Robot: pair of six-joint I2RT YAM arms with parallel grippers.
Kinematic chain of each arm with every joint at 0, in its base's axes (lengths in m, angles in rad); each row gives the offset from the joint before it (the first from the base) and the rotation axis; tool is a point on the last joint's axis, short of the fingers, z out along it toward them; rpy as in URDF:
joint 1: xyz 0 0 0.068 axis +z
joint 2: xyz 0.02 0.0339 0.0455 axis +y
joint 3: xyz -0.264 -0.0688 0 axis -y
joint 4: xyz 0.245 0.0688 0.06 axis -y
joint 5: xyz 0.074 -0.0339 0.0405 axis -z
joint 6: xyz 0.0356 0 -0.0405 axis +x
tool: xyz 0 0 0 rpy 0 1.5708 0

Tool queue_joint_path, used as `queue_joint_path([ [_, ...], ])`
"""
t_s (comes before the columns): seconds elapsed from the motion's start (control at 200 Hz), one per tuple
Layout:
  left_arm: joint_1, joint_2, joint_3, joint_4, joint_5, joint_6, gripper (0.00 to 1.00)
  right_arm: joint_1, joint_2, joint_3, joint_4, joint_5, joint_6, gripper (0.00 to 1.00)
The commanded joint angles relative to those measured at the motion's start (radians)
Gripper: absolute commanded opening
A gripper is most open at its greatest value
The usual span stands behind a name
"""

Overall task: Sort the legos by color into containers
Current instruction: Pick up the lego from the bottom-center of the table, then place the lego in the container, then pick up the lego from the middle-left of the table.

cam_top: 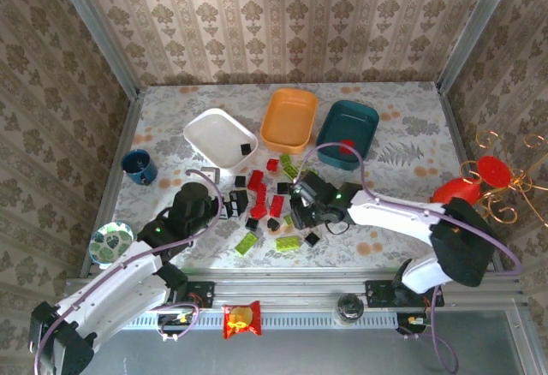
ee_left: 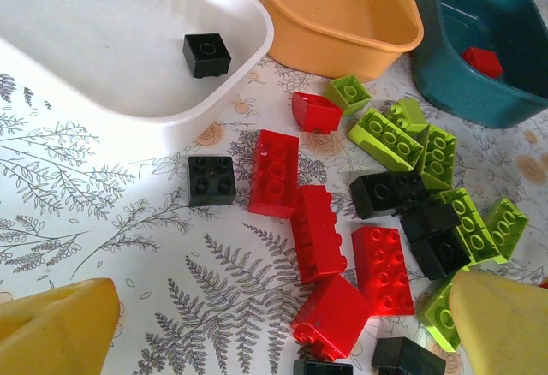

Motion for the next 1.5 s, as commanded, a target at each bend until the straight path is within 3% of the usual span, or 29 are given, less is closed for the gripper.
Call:
queue_joint_path([
  [0.0, 0.008, -0.001, -0.020, 0.005, -0.017, -0.017, 1.00, -0.084, -0.113, 0.016, -0.009, 0.011, 0.010, 0.36],
  [0.205, 0.010, 0.004, -0.025, 0.014, -0.014, -0.026, 1.00, -0.342, -0.112, 0.115, 0.091, 0.117, 0.088, 0.36],
  [0.49, 0.023, 0.005, -0.029, -0.018, -0.020, -0.031, 1.00, -0.535, 0.294, 0.464, 0.032, 0.231, 0.146, 0.36],
  [0.77, 0.049, 0.043, -0.033, -0.020, 0.021, -0.043, 1.00, -0.588, 0.504, 0.601, -0.033, 0.223, 0.155, 0.45],
  [0.885, 0.054, 0.086, -0.020, -0.034, 0.058, -0.033, 1.00, -0.589, 0.525, 0.639, -0.056, 0.204, 0.146, 0.70],
  [0.975, 0.053, 0.122, -0.007, -0.055, 0.101, -0.026, 0.99, -0.588, 0.499, 0.630, -0.052, 0.196, 0.141, 0.81],
  [1.09, 0.017, 0.169, 0.027, -0.138, 0.122, -0.023, 0.93, -0.575, 0.424, 0.568, -0.020, 0.192, 0.137, 0.83],
  [1.27, -0.152, 0.220, 0.080, -0.349, 0.055, -0.070, 0.89, -0.543, 0.289, 0.412, 0.047, 0.197, 0.150, 0.83],
  [1.495, -0.279, 0.298, 0.089, -0.445, 0.047, -0.127, 0.84, -0.533, 0.193, 0.273, 0.109, 0.197, 0.192, 0.83],
])
